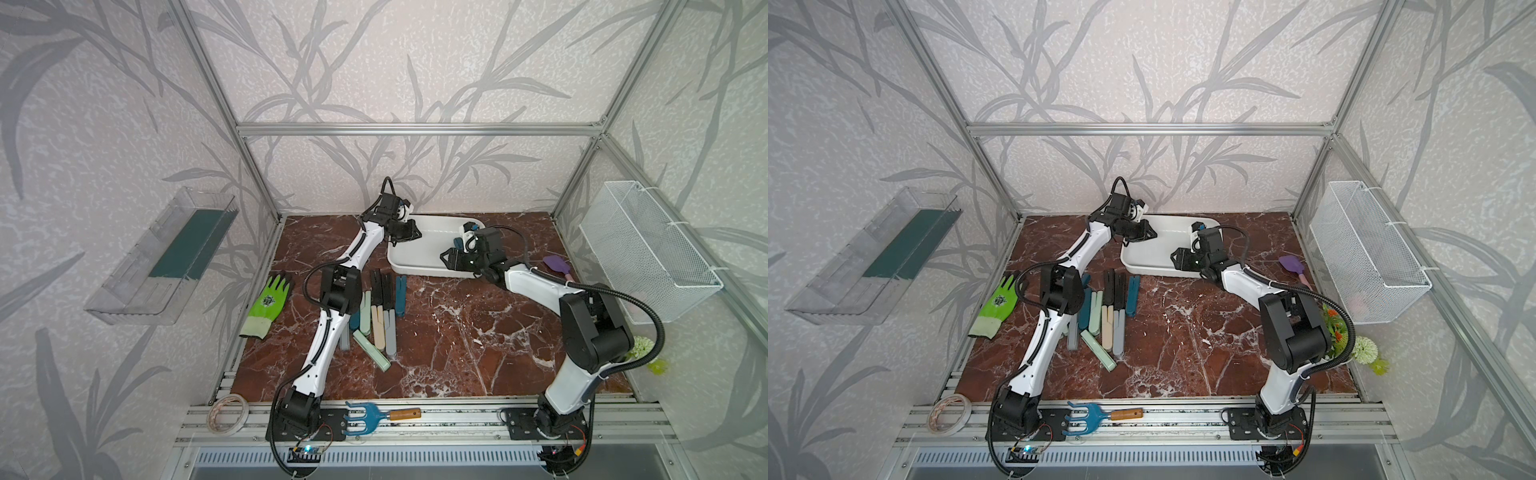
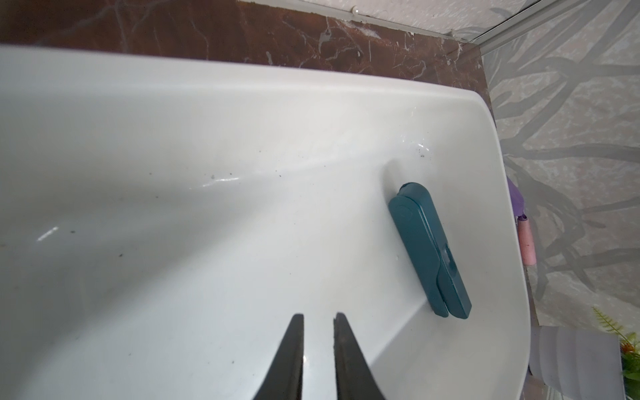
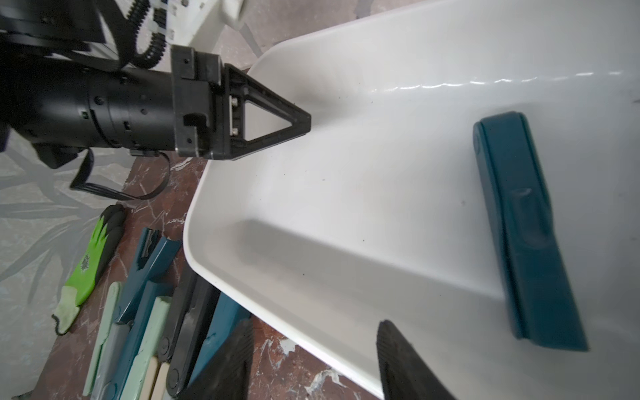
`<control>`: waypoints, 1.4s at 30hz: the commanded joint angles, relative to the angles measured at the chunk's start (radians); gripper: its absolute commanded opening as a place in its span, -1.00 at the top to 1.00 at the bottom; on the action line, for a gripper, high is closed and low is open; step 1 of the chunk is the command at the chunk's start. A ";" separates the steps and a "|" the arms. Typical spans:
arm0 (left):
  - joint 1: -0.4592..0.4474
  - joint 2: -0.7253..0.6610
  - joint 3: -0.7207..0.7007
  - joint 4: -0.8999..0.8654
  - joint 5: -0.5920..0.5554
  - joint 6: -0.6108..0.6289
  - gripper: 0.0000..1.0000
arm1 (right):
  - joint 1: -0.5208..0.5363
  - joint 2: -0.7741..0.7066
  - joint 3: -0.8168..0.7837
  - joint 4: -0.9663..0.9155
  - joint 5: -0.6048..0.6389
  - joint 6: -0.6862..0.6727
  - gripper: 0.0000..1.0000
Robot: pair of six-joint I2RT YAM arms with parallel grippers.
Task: Put the pruning pliers into the storage box
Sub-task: Place the pruning pliers in the storage box, then adjust the pruning pliers in the storage box.
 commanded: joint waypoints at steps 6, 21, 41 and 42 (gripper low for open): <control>-0.001 -0.229 -0.006 -0.049 -0.024 0.059 0.18 | -0.019 0.152 0.399 -0.506 0.226 -0.317 -0.21; 0.017 -0.780 -0.528 -0.008 -0.271 0.177 -0.22 | -0.018 0.606 0.966 -0.946 0.459 -0.437 -0.20; 0.129 -1.167 -1.034 0.107 -0.325 0.138 -0.22 | -0.034 0.750 1.112 -0.957 0.504 -0.306 0.27; 0.133 -1.174 -1.042 0.107 -0.327 0.138 -0.22 | -0.035 0.766 1.142 -0.979 0.503 -0.306 0.29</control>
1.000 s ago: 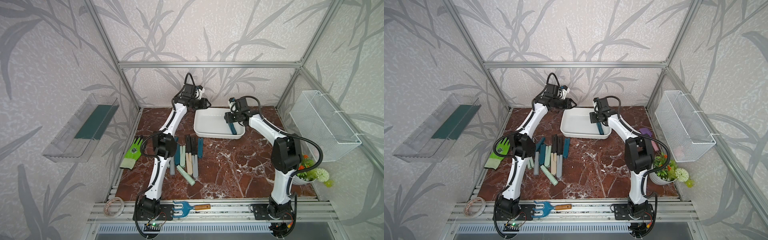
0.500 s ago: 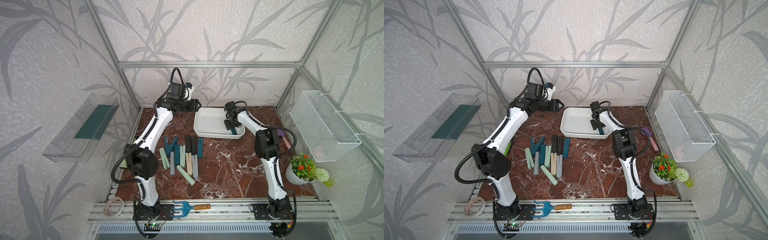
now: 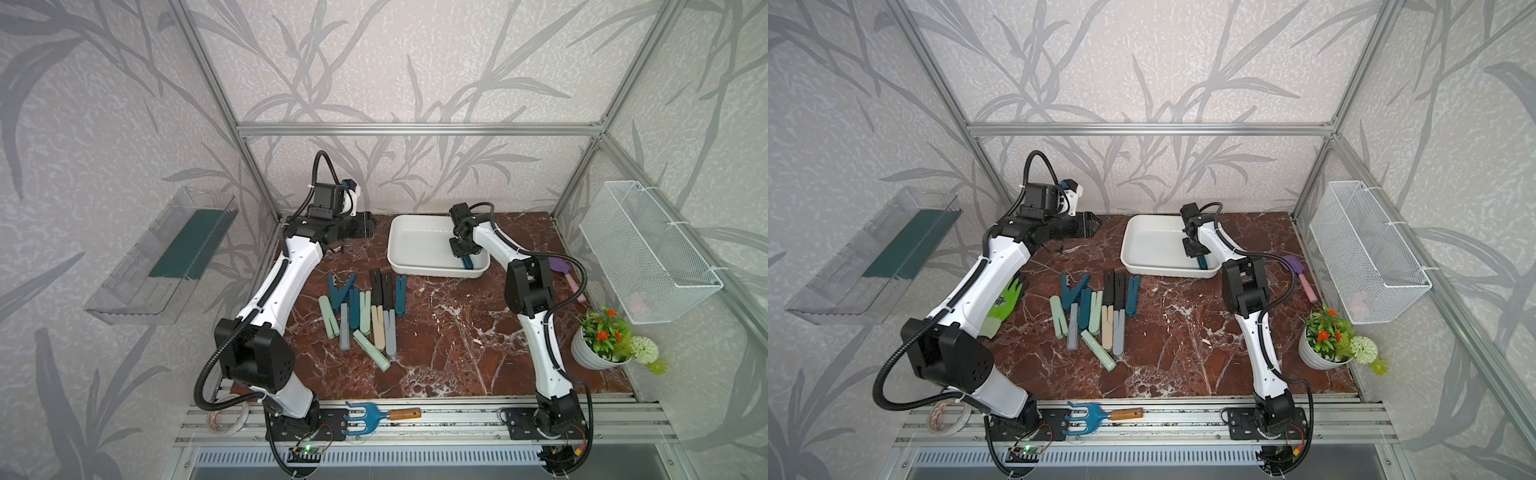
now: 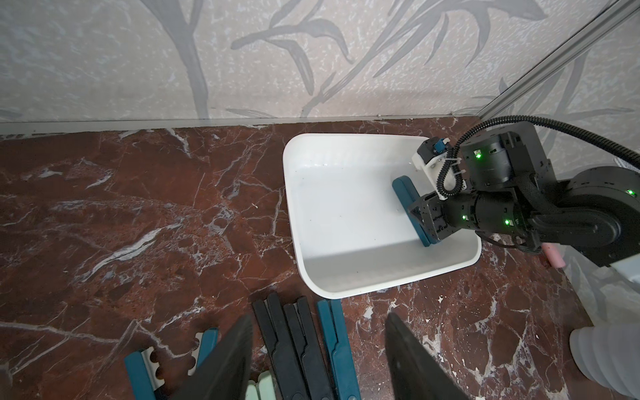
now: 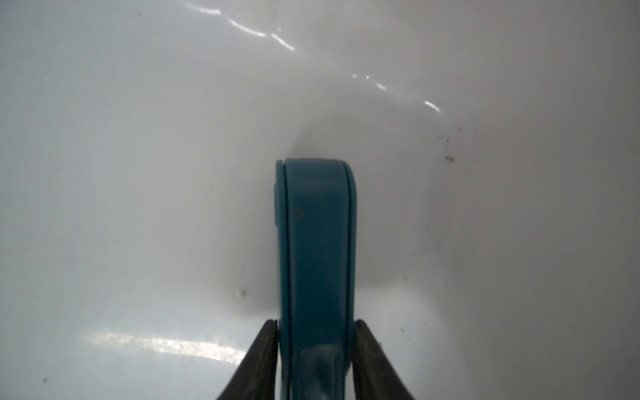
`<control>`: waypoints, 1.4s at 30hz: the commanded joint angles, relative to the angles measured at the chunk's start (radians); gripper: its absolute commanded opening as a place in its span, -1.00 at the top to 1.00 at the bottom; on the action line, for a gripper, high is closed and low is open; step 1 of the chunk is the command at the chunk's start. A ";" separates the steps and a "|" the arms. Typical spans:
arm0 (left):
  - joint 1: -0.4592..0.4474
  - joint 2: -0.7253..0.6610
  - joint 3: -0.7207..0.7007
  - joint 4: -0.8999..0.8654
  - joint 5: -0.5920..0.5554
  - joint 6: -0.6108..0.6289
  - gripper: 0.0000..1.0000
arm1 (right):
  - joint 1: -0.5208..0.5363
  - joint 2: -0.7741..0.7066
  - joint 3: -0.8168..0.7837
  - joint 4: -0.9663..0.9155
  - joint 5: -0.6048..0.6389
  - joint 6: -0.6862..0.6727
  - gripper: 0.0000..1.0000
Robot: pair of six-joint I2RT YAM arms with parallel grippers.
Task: Put the pruning pliers into the storage box
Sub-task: Adjust the pruning pliers in the storage box.
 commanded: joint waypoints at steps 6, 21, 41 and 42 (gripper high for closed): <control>0.031 -0.092 -0.070 0.022 -0.012 -0.005 -0.21 | -0.023 0.142 0.266 -0.215 -0.005 0.045 0.48; 0.034 -0.156 -0.140 0.026 -0.088 -0.031 -0.20 | -0.085 0.188 0.393 -0.195 0.054 0.192 0.52; 0.035 -0.204 -0.177 -0.002 -0.121 -0.029 -0.20 | -0.098 0.233 0.452 -0.168 0.045 0.242 -0.01; 0.035 -0.207 -0.181 -0.003 -0.123 -0.030 -0.20 | -0.096 0.224 0.450 -0.163 0.046 0.236 -0.04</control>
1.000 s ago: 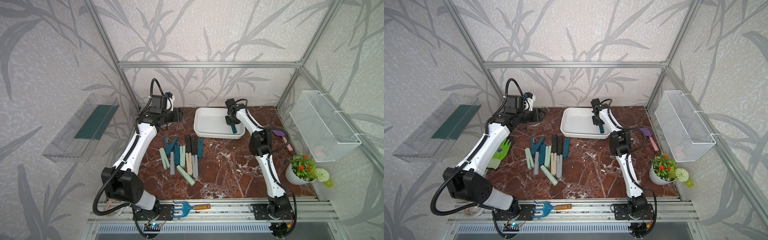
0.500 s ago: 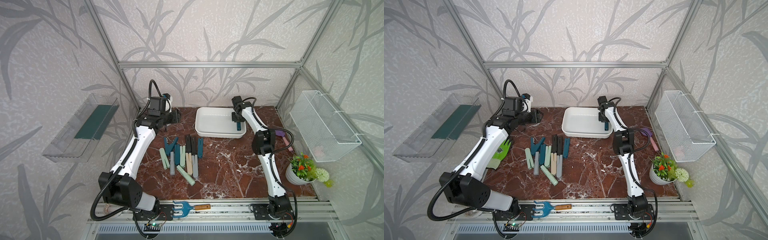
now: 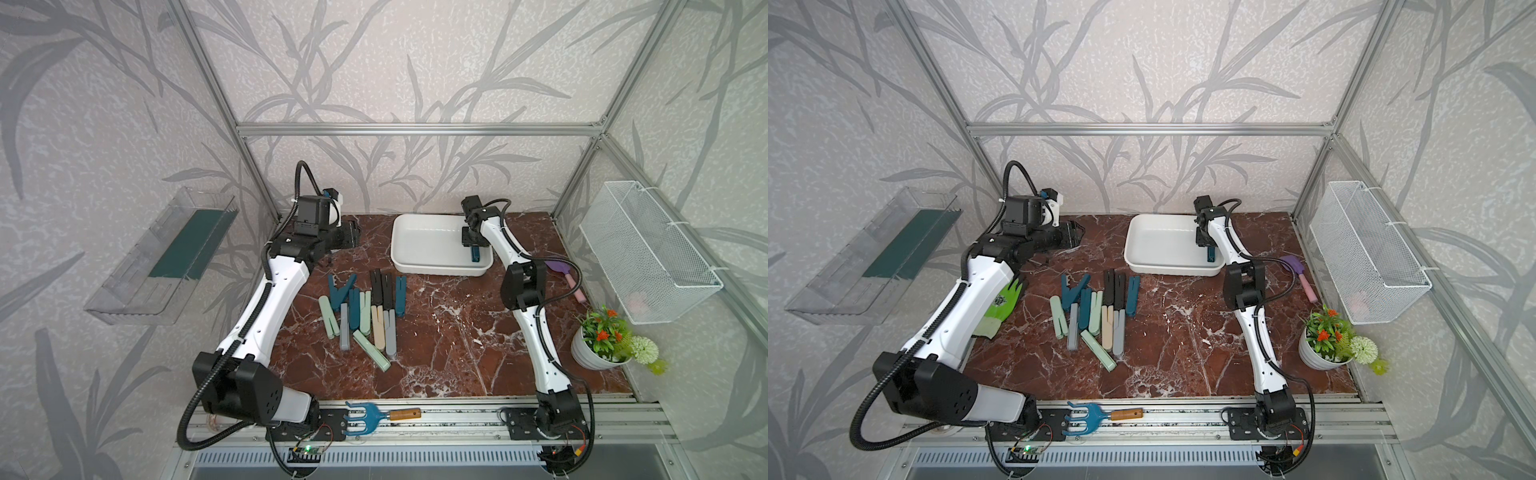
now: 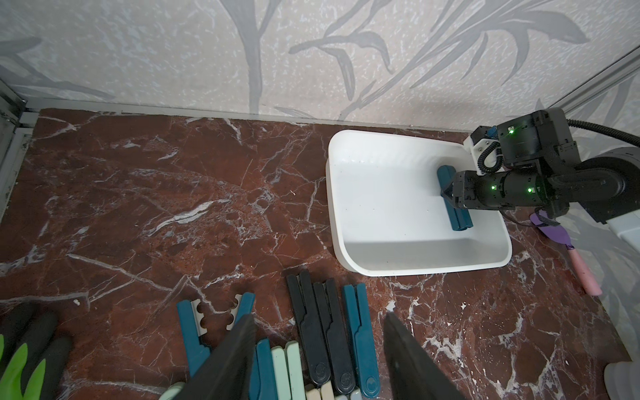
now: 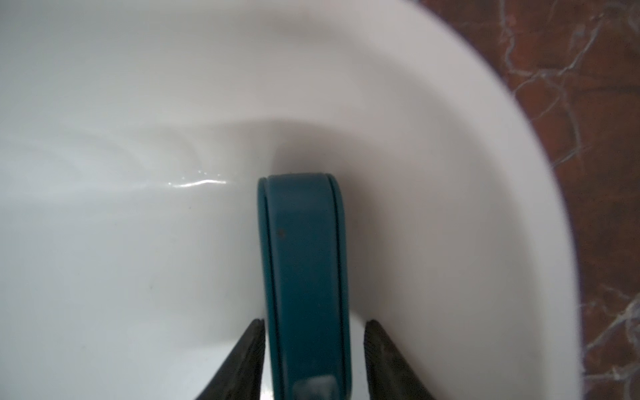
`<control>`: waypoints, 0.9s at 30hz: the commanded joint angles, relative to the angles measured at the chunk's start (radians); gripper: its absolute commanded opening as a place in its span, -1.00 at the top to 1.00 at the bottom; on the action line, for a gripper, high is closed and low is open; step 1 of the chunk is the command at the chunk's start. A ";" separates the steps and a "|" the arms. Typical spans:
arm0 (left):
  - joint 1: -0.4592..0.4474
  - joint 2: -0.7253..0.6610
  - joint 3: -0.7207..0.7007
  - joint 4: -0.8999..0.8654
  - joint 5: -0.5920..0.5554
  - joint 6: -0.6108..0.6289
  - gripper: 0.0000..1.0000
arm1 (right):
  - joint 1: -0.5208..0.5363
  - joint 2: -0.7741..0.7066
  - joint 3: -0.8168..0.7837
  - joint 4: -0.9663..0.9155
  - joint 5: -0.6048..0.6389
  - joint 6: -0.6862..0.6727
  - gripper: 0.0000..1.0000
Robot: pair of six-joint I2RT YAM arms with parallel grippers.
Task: Put the pruning pliers into the storage box
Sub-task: Adjust the pruning pliers in the storage box.
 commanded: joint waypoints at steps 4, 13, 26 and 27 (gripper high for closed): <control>0.005 -0.049 -0.038 -0.019 -0.027 -0.001 -0.20 | 0.012 -0.072 0.023 0.033 0.039 -0.054 -0.15; 0.030 -0.083 -0.105 -0.007 -0.070 -0.032 -0.21 | 0.080 -0.235 -0.034 0.068 0.069 -0.129 -0.14; 0.035 -0.054 -0.226 0.088 -0.072 -0.098 -0.24 | 0.354 -0.895 -0.983 0.545 -0.125 0.063 -0.20; 0.036 -0.049 -0.223 0.092 -0.074 -0.103 -0.24 | 0.371 -0.939 -1.074 0.615 -0.165 0.130 -0.20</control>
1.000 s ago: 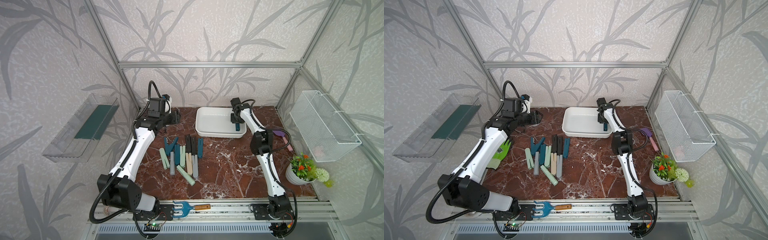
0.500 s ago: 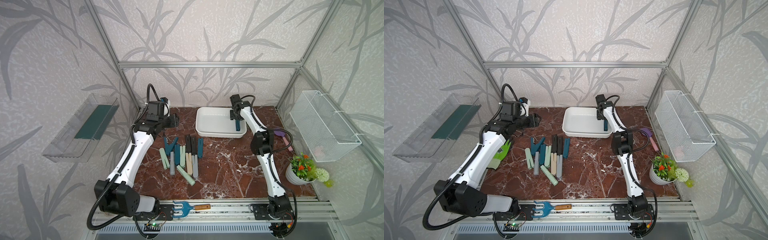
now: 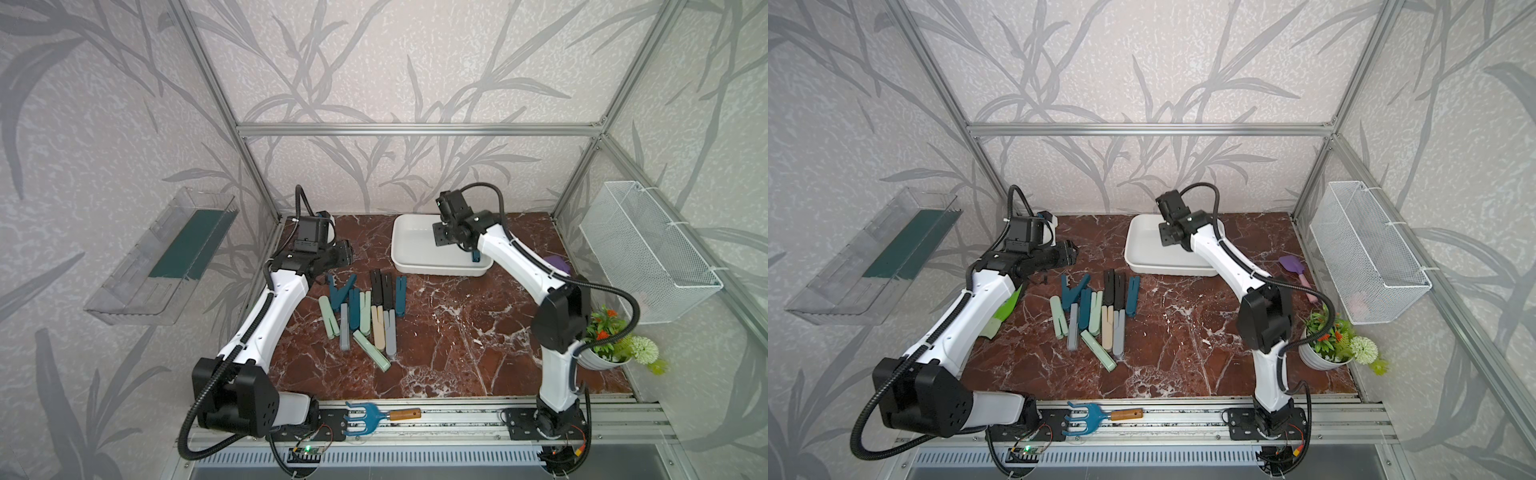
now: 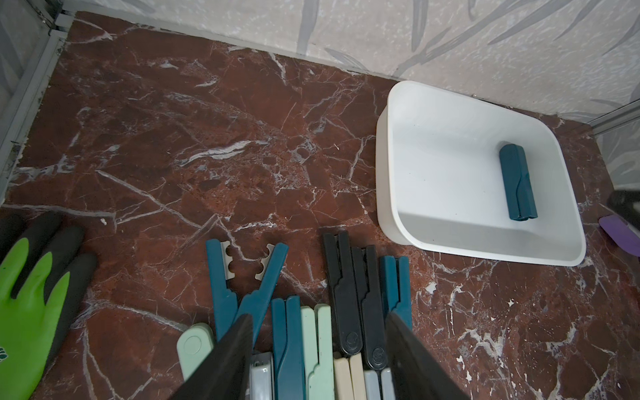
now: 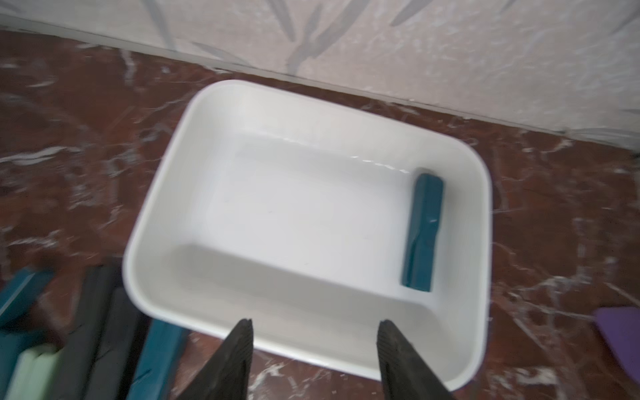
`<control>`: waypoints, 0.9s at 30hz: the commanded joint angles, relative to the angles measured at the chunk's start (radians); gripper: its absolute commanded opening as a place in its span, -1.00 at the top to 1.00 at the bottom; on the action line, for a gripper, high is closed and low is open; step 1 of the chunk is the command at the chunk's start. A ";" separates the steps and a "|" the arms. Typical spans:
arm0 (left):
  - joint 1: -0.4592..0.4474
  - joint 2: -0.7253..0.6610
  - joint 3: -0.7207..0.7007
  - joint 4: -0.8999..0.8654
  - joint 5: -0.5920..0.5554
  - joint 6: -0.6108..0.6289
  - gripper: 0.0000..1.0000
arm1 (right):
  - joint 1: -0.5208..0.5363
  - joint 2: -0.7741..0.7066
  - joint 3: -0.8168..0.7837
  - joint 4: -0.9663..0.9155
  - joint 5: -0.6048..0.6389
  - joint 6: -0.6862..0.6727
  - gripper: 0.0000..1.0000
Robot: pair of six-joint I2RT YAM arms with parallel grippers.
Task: Put the pruning pliers into the storage box
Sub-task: Adjust the pruning pliers in the storage box, then pick up the pruning pliers from the center of the board.
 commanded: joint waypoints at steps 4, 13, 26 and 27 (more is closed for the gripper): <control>0.007 0.018 0.020 0.043 -0.023 -0.034 -0.24 | 0.146 -0.138 -0.344 0.256 -0.113 0.267 -0.37; 0.014 -0.034 -0.003 0.049 -0.069 -0.053 -0.24 | 0.247 0.047 -0.330 0.274 -0.119 0.421 -0.37; 0.025 -0.054 -0.011 0.052 -0.054 -0.047 -0.24 | 0.277 0.227 -0.225 0.222 -0.098 0.440 -0.25; 0.025 -0.055 -0.011 0.053 -0.052 -0.048 -0.24 | 0.275 0.236 -0.222 0.215 -0.090 0.439 -0.21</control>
